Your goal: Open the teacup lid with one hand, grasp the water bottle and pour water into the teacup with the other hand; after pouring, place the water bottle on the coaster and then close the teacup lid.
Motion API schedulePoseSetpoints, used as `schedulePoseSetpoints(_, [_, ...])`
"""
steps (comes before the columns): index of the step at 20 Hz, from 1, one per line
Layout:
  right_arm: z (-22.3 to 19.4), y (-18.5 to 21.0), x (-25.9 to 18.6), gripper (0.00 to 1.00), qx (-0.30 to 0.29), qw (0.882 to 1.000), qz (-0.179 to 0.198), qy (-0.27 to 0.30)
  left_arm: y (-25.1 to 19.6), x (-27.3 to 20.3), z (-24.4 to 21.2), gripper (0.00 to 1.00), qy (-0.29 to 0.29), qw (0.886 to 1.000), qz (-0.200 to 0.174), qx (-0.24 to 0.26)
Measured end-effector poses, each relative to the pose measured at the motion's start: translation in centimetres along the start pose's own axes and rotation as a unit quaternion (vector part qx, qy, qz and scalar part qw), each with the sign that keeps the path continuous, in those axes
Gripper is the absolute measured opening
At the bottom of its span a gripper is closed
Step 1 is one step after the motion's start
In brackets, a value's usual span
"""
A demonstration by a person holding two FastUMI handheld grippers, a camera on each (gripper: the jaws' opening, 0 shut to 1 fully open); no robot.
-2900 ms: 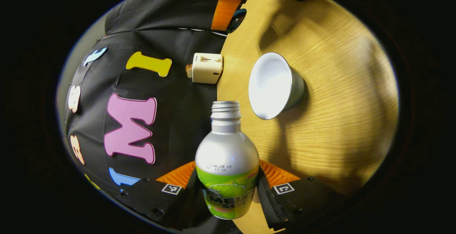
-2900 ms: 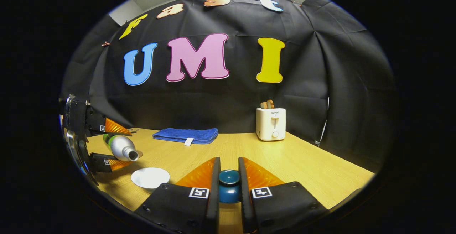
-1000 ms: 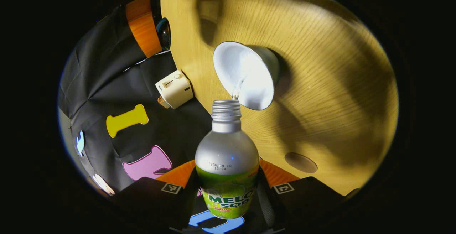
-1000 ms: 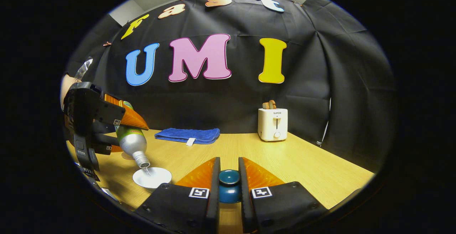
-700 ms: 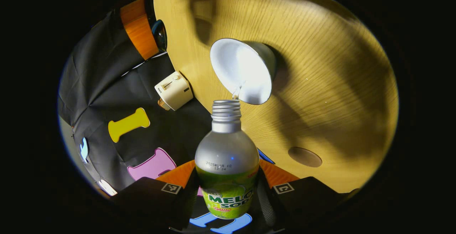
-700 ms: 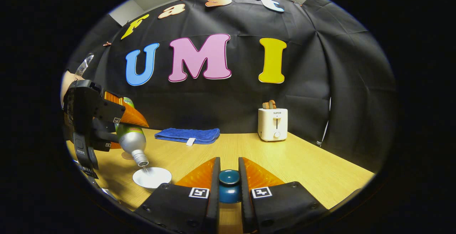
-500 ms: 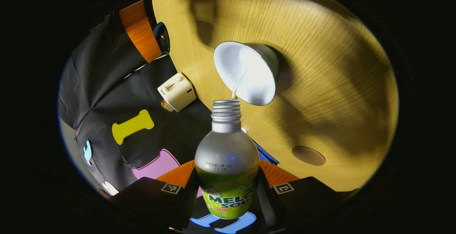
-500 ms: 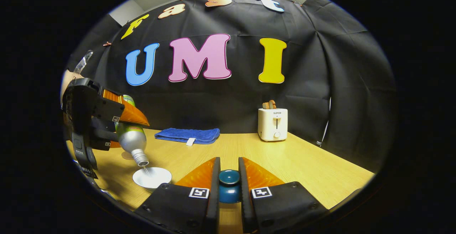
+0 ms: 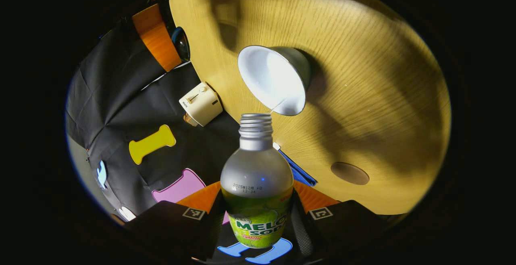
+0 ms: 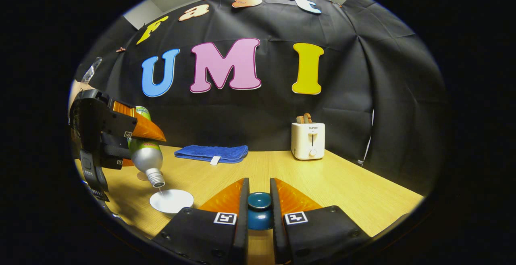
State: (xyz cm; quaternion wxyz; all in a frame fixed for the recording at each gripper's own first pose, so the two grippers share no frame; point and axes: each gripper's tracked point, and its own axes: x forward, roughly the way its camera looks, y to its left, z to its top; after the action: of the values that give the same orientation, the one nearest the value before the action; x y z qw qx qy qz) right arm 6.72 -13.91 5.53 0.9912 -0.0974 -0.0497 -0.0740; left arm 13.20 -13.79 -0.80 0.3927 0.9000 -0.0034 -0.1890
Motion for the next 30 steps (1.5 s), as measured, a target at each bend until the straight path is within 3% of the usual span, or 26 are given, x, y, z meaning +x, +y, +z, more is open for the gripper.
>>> schedulePoseSetpoints(14, [0.0,0.0,0.0,0.29,0.000,1.000,0.000,0.000,0.0,-0.1,0.3,0.78,-0.017,1.000,0.009,-0.023])
schedulePoseSetpoints(18, [0.0,0.0,0.0,0.29,0.000,1.000,0.000,0.000,-0.9,0.0,1.1,0.78,-0.047,0.991,0.040,-0.118])
schedulePoseSetpoints(20, [0.0,0.0,0.0,0.29,0.000,1.000,0.000,0.000,-1.6,0.1,0.6,0.78,-0.047,0.976,0.052,-0.207])
schedulePoseSetpoints(22, [0.0,0.0,0.0,0.29,0.000,1.000,0.000,0.000,-2.2,-1.1,-1.7,0.78,-0.035,0.943,0.058,-0.325])
schedulePoseSetpoints(24, [0.0,-0.1,0.0,0.29,0.000,1.000,-0.003,0.000,-3.0,-1.5,-3.7,0.78,-0.023,0.895,0.058,-0.442])
schedulePoseSetpoints(28, [0.0,-0.3,0.0,0.29,0.000,1.000,-0.008,-0.001,-4.1,-2.3,-7.7,0.78,-0.014,0.772,0.081,-0.631])
schedulePoseSetpoints(30, [0.0,-0.5,0.0,0.29,0.000,1.000,-0.014,-0.001,-4.5,-2.6,-9.6,0.77,-0.018,0.694,0.096,-0.714])
